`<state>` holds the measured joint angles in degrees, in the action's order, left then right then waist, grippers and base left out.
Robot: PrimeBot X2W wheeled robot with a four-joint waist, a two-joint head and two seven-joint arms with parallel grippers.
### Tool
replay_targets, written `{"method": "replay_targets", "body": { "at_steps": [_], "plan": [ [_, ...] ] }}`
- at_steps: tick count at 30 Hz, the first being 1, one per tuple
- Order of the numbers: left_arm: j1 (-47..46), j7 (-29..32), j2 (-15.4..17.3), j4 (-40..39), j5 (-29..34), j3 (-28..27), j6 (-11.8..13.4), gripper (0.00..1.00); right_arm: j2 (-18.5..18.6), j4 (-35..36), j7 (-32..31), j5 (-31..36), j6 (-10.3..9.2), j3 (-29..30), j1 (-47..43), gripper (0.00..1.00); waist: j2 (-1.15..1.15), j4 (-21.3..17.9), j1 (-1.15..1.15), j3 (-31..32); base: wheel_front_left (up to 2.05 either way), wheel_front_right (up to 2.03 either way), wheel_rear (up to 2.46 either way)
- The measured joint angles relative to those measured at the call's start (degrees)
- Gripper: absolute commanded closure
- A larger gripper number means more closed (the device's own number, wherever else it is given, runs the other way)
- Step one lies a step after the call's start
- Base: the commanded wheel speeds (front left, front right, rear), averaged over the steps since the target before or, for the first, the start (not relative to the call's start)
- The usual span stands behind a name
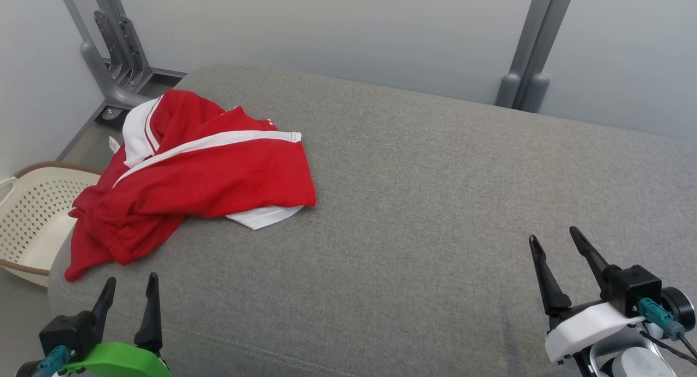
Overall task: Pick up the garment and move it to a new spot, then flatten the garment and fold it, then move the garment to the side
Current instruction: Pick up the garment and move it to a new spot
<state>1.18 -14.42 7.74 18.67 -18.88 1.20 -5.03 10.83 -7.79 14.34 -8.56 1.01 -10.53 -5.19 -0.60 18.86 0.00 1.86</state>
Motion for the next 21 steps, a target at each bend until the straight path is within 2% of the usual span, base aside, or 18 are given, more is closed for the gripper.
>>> {"method": "replay_targets", "body": {
  "at_steps": [8,12,21],
  "plan": [
    [-0.17,0.0,0.2,-0.41,-0.36,-2.15,-0.03,0.0,0.03,0.21,0.0,1.15,0.43,-0.26,0.02,0.0,0.0,-0.93,0.0,-1.29,0.0,0.0,0.0],
    [-2.72,0.37,0.68,1.96,-1.63,-2.86,-0.03,0.0,0.36,0.92,0.01,1.77,0.44,-0.25,0.15,0.0,0.0,-1.32,0.0,-3.05,0.0,0.0,0.0],
    [-13.46,8.57,4.97,6.98,-2.55,-5.16,1.11,0.0,1.43,1.55,0.01,3.2,1.01,-1.83,2.6,0.0,0.0,-2.29,0.0,-8.87,0.0,0.0,0.0]
  ]
}}
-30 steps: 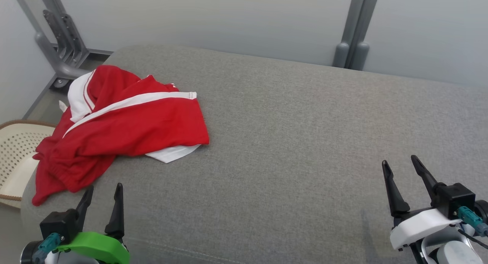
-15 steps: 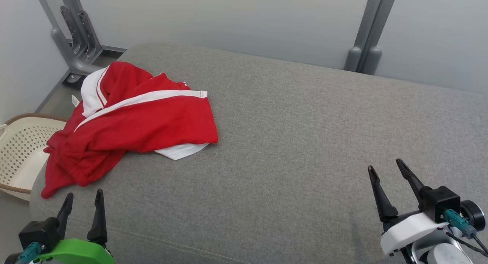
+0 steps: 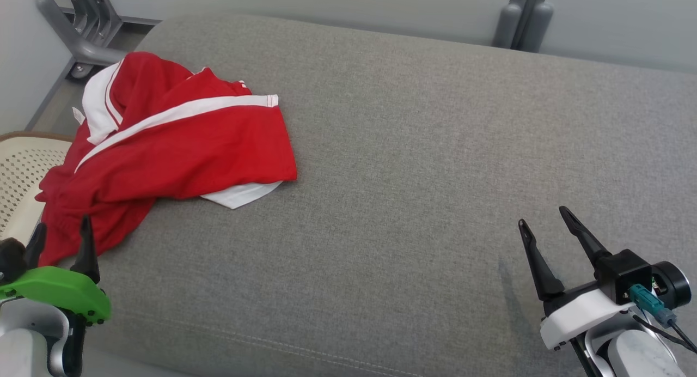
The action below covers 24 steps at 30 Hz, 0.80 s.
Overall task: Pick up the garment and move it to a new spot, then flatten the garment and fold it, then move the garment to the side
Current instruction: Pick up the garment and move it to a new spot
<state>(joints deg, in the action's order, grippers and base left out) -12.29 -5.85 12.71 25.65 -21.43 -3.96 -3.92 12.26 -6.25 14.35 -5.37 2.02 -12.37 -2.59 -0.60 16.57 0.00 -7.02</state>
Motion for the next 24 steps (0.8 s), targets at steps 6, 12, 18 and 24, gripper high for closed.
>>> {"method": "replay_targets", "body": {
  "at_steps": [6,12,18,24],
  "plan": [
    [-4.16,5.88,3.27,3.67,1.21,0.94,0.18,0.0,-0.05,0.32,0.0,0.97,0.08,-0.81,2.61,0.0,0.0,-1.18,0.0,-4.37,0.0,0.0,0.0],
    [-9.2,7.58,5.15,4.86,1.19,0.1,0.75,0.0,-0.26,1.33,0.07,1.82,0.08,-0.8,6.36,0.0,0.0,-2.55,0.0,-8.04,0.0,0.0,0.0],
    [-12.24,10.02,5.22,8.81,0.92,0.08,1.29,0.0,-0.49,1.44,0.08,2.01,-0.03,-0.56,9.42,0.0,0.0,-4.49,0.0,-11.96,0.0,0.0,0.0],
    [-13.93,12.35,4.97,13.68,0.92,-0.04,2.6,0.6,-0.67,0.69,0.08,2.11,-0.19,0.22,9.75,0.0,0.0,-6.51,0.0,-14.2,0.0,0.0,0.0]
  ]
}}
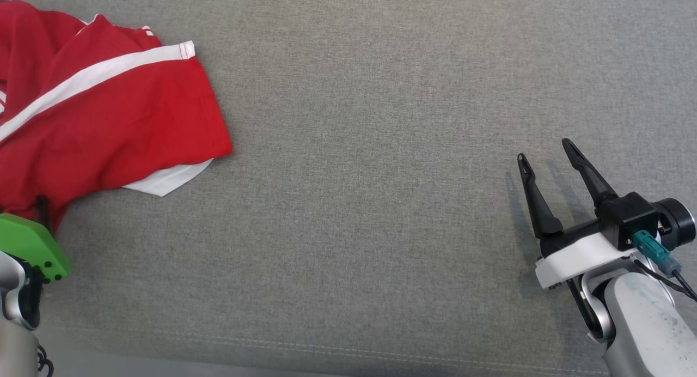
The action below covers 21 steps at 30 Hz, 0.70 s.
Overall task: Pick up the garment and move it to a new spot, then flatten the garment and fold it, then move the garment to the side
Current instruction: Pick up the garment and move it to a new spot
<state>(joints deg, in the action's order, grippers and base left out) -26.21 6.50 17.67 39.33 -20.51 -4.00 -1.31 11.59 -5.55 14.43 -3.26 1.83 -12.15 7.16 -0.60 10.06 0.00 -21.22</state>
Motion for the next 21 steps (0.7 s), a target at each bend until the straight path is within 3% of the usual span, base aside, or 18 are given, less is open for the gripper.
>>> {"method": "replay_targets", "body": {
  "at_steps": [1,11,21],
  "plan": [
    [-0.16,0.01,-0.23,0.65,-0.11,-0.12,0.33,1.0,-0.01,-0.18,0.0,-0.01,-0.05,0.2,0.02,0.0,0.0,-0.27,0.0,-0.16,0.0,0.0,0.0],
    [-2.32,-4.87,-0.85,-0.92,0.98,0.68,0.98,1.0,-0.79,-1.3,0.0,-0.24,-0.88,1.01,0.0,0.0,0.0,-0.45,0.0,1.54,0.0,0.0,0.0],
    [-7.88,-8.99,-4.37,-11.61,4.27,9.48,-3.82,1.0,-2.87,-2.38,0.0,-0.77,-0.34,-0.14,-0.24,0.0,0.0,0.47,0.0,4.6,0.0,0.0,0.0]
  ]
}}
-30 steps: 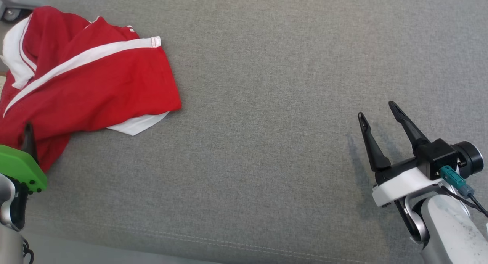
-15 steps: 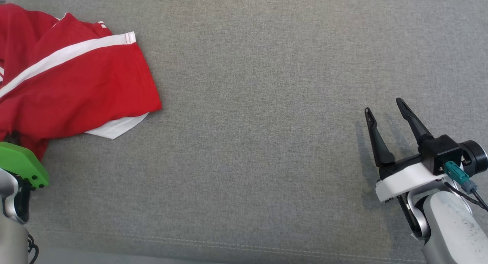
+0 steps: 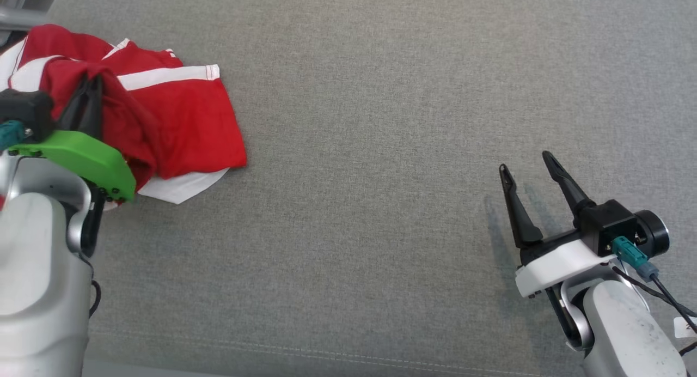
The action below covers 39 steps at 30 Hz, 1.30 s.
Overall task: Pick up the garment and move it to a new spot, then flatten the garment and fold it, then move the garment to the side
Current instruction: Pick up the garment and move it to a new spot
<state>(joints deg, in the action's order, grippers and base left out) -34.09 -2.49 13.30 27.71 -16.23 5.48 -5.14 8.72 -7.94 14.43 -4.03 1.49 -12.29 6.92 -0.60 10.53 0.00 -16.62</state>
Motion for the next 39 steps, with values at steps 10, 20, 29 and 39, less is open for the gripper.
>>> {"method": "replay_targets", "body": {
  "at_steps": [10,20,29,39],
  "plan": [
    [-2.46,1.62,-4.7,-7.06,2.77,11.93,-1.88,1.0,-2.59,-0.19,0.0,-0.49,-0.09,-0.67,-0.05,0.0,0.0,-4.27,0.0,2.22,0.0,0.0,0.0],
    [-8.58,6.04,-12.62,-10.07,4.1,27.74,-2.42,1.0,-3.75,2.76,0.01,-1.74,-3.72,3.2,-3.04,0.0,0.0,-11.42,0.0,3.37,0.0,0.0,0.0],
    [-6.55,9.65,-11.44,-8.06,0.27,42.25,-2.42,1.0,-5.12,4.66,0.01,-2.6,-5.02,3.66,-6.5,0.0,0.0,-19.06,0.0,3.3,0.0,0.0,0.0],
    [4.59,11.7,-4.31,-6.27,-1.91,40.07,-2.41,1.0,-5.0,2.69,0.0,-2.57,-2.34,1.67,-6.26,0.0,0.0,-26.14,0.0,3.14,0.0,0.0,0.0]
  ]
}}
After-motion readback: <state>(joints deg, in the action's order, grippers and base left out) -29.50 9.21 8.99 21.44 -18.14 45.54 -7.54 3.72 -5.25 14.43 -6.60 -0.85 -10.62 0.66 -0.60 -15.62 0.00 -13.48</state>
